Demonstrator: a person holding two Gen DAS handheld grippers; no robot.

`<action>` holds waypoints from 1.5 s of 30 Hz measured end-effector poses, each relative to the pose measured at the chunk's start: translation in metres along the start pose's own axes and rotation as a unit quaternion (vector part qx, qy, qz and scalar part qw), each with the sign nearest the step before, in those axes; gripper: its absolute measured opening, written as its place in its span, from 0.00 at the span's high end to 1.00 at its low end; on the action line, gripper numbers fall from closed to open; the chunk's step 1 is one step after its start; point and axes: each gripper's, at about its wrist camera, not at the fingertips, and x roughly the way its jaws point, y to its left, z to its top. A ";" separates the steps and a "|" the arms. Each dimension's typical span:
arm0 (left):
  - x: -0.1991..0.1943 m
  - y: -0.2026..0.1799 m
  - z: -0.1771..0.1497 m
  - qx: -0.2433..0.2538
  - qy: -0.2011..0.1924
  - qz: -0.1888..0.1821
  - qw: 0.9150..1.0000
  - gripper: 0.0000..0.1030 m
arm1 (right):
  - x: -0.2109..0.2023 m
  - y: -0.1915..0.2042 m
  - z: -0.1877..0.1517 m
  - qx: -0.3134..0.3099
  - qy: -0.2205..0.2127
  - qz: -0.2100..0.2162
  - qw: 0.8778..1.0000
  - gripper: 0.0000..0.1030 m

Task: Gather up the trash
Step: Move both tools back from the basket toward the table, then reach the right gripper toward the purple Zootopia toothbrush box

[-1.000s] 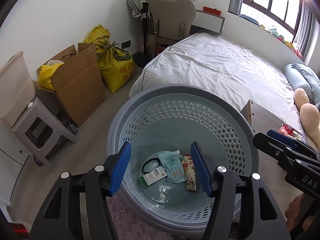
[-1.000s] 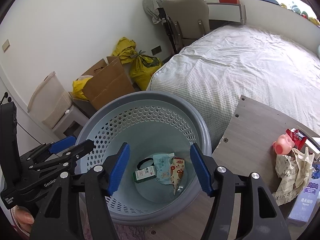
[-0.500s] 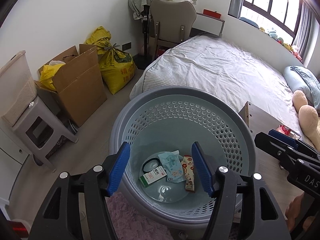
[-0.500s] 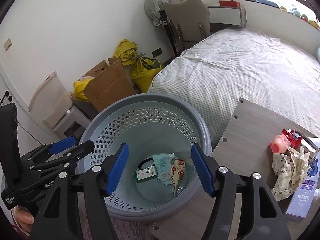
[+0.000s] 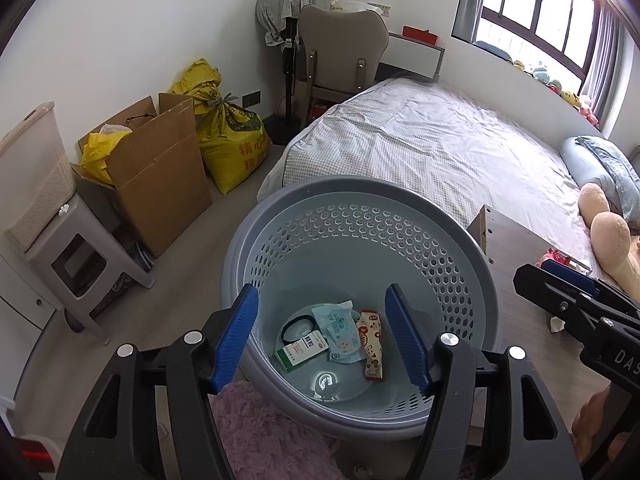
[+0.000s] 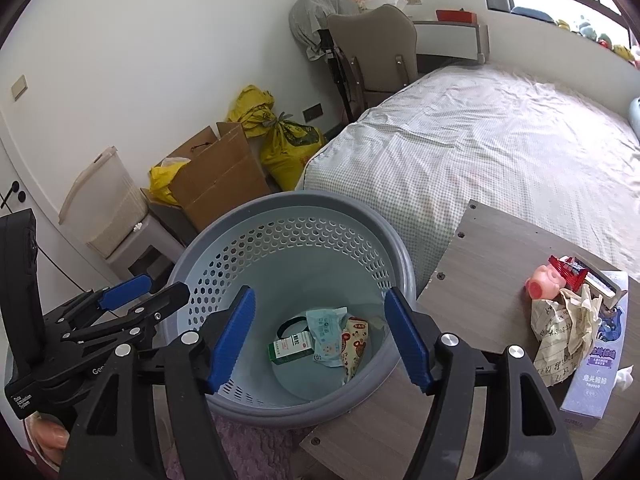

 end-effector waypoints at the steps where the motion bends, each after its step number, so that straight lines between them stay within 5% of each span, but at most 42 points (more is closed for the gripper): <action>1: -0.002 0.000 -0.001 0.001 -0.001 0.000 1.000 0.38 | -0.002 0.000 -0.001 0.000 -0.002 -0.001 1.000 0.35; 18: -0.021 -0.018 -0.016 0.017 -0.010 -0.018 1.000 0.38 | -0.034 -0.012 -0.017 0.012 -0.020 -0.011 1.000 0.33; 45: -0.036 -0.098 -0.036 0.081 -0.009 -0.059 0.995 0.38 | -0.098 -0.075 -0.050 0.074 -0.057 -0.048 0.994 0.29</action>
